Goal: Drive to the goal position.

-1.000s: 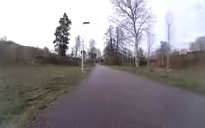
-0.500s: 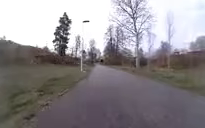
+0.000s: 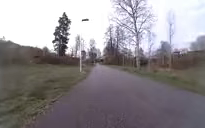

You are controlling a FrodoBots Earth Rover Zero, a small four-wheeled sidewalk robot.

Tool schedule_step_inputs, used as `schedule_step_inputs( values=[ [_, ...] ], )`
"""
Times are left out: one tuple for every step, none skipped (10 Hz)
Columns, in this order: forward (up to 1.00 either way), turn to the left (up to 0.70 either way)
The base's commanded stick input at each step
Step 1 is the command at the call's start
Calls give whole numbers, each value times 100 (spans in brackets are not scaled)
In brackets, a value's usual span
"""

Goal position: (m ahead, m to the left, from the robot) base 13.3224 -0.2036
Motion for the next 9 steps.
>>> schedule_step_inputs(
  values=[
    [70, 6],
    [70, 25],
    [70, 4],
    [70, 0],
    [70, 0],
    [70, 0],
    [70, 0],
    [70, 0],
    [70, 0]
  ],
)
